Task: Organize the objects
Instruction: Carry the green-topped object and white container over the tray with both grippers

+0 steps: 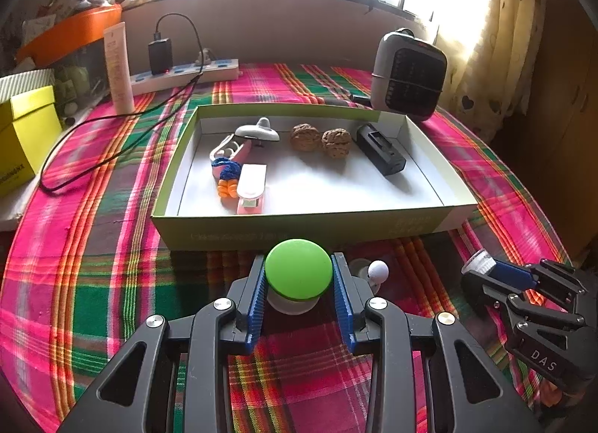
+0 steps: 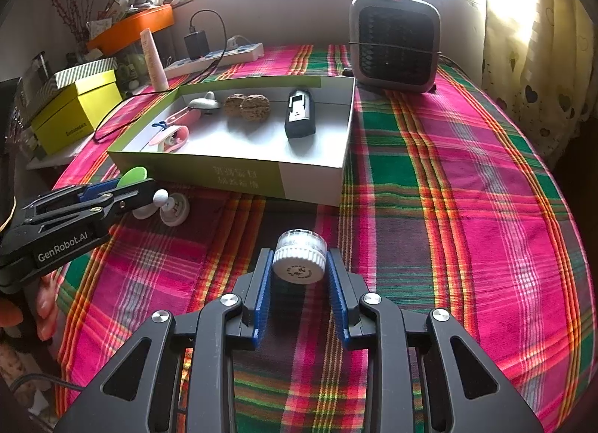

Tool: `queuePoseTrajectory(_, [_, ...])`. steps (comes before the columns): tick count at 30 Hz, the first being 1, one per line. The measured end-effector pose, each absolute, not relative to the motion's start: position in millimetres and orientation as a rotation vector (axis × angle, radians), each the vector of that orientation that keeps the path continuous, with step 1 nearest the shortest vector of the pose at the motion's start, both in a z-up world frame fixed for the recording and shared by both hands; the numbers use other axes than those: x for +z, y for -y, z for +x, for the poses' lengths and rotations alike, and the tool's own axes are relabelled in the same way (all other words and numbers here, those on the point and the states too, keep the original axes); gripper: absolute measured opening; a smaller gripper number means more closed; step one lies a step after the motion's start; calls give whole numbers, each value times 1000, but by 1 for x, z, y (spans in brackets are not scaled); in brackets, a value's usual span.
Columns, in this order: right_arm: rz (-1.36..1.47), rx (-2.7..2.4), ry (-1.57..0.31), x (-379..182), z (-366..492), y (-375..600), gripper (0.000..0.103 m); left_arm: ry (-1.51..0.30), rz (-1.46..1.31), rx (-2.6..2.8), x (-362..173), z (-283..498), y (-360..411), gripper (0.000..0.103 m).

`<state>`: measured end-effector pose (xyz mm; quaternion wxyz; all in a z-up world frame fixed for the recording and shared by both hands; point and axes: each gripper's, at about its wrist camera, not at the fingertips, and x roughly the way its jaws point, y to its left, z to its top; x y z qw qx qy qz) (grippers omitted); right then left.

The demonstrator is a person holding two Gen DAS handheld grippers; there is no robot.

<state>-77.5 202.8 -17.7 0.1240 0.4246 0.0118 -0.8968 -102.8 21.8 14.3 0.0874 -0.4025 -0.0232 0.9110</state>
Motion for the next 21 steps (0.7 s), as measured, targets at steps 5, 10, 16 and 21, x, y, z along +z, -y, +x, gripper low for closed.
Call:
queuePoseTrajectory(5, [1238, -2615, -34, -18, -78, -203, 30, 68, -1195, 2716, 15, -101, -21, 31])
queuePoseTrajectory(10, [1232, -2613, -32, -17, -77, -201, 30, 62, -1192, 2720, 16, -100, -20, 31])
queuePoseTrajectory(16, [1219, -2610, -31, -15, -76, -199, 30, 63, -1186, 2725, 17, -100, -20, 31])
queuePoseTrajectory(21, [1202, -2617, -26, -13, -75, -198, 30, 59, -1179, 2730, 19, -98, -20, 31])
